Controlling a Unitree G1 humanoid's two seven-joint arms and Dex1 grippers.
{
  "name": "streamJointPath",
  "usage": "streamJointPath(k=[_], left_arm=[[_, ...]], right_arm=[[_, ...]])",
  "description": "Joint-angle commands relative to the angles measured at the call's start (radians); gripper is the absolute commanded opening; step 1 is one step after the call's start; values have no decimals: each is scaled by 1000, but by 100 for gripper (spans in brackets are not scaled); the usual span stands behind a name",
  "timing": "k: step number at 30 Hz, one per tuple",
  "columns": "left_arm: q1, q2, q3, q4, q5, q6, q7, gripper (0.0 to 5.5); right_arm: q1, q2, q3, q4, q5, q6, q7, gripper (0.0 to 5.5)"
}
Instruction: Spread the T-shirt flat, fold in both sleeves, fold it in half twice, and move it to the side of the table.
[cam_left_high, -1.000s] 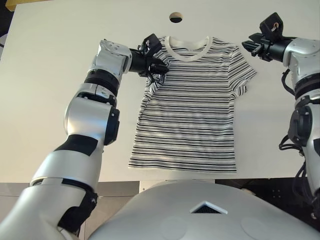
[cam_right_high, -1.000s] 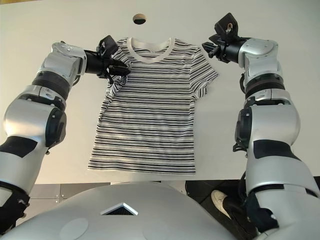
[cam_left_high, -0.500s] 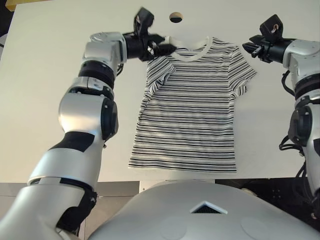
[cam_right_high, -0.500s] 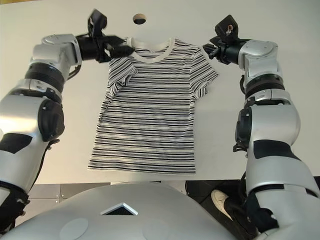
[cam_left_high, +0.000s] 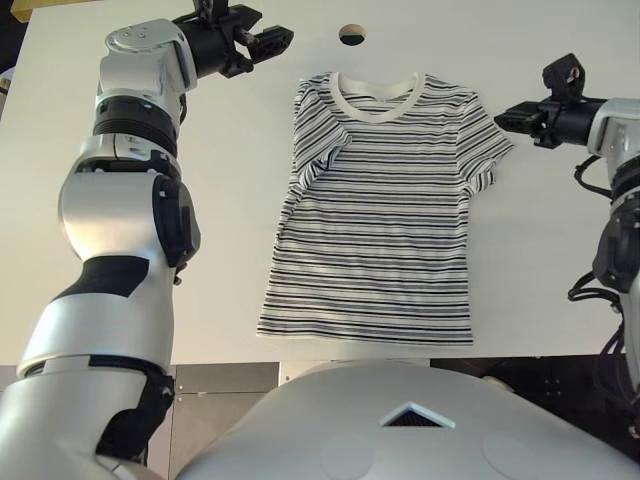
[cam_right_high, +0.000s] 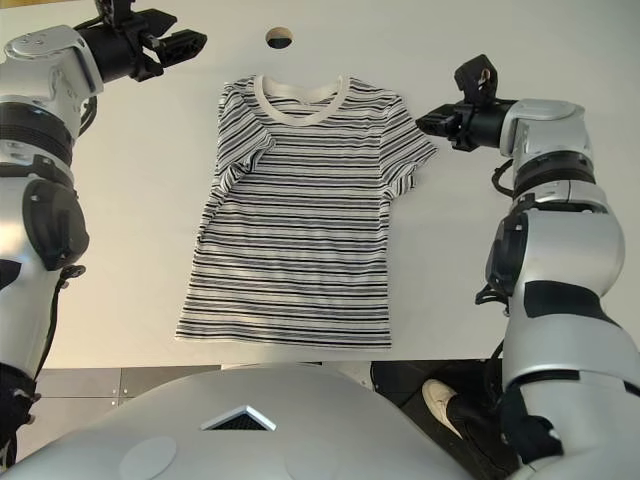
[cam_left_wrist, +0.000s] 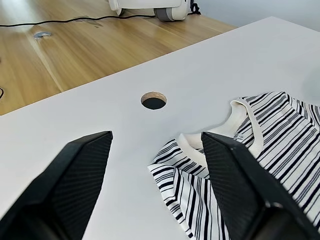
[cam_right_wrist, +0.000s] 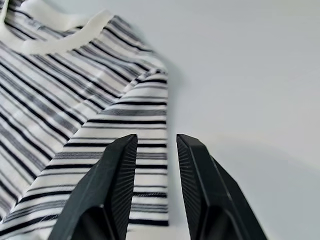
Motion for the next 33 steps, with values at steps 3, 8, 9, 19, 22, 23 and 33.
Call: streamJointPath(k=[3, 8, 9, 19, 22, 23, 33], left_arm=[[8, 9, -5, 12, 13, -3, 2, 330], [15, 3, -15, 16, 21, -1, -7, 330], [15, 2, -15, 16, 20, -1, -10, 330], [11, 3, -14, 18, 15, -1, -8, 330], [11, 3, -13, 18, 15, 0, -6, 333], [11, 3, -13, 18, 15, -1, -5, 333], [12, 1, -13, 20, 15, 0, -3, 333]], right_arm=[[38, -41, 17, 11, -26, 31, 5, 144], [64, -41, 6, 19, -23, 35, -38, 144], [66, -41, 5, 19, -23, 35, -42, 144], [74, -24, 1, 19, -19, 51, -12, 144], [80, -17, 15, 16, -27, 52, 18, 119], [81, -16, 18, 15, -28, 52, 25, 98], [85, -16, 32, 14, -27, 58, 42, 12]])
